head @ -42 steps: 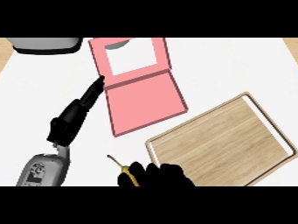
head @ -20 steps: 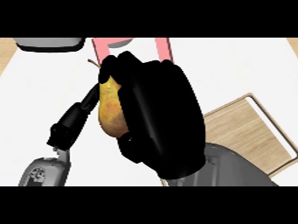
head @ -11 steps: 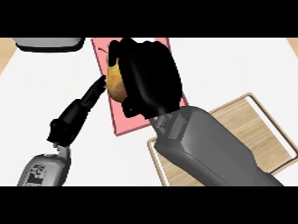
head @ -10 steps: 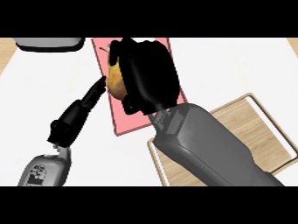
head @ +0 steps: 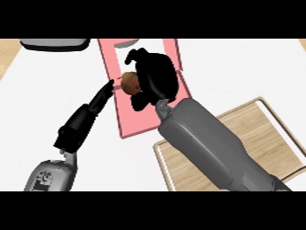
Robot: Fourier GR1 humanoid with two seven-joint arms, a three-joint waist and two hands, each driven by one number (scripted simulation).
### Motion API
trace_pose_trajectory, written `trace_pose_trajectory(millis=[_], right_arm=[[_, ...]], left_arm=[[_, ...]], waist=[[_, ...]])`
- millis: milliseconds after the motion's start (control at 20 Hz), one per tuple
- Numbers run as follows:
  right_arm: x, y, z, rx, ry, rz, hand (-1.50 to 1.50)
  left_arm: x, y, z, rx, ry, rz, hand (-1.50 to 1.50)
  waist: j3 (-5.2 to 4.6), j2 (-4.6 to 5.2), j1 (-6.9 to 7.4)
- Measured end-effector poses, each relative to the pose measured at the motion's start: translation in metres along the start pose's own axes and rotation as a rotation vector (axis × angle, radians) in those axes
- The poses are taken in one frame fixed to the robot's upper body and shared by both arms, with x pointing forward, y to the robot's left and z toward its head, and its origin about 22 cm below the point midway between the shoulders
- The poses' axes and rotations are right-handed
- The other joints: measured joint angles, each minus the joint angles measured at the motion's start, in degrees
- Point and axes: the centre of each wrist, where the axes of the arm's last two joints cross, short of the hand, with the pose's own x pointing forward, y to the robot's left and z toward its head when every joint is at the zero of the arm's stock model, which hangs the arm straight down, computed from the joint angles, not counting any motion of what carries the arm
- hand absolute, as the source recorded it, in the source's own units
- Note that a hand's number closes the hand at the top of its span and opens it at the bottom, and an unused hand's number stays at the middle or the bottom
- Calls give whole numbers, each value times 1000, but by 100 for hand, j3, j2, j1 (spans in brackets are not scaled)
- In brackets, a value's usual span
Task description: Pick the pear from the tray and place it in the cardboard box
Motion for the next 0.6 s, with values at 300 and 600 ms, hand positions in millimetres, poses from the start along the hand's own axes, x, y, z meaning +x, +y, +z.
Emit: trace_pose_trajectory(millis=[300,600], right_arm=[[-23,15,-20,56,36,-117,-150],[-36,5,-22,-84,6,-391,-150]], left_arm=[[2,8,0,-1,1,-3,0],[2,6,-2,8,3,0,0]], waist=[[1,2,11],[7,2,-17]])
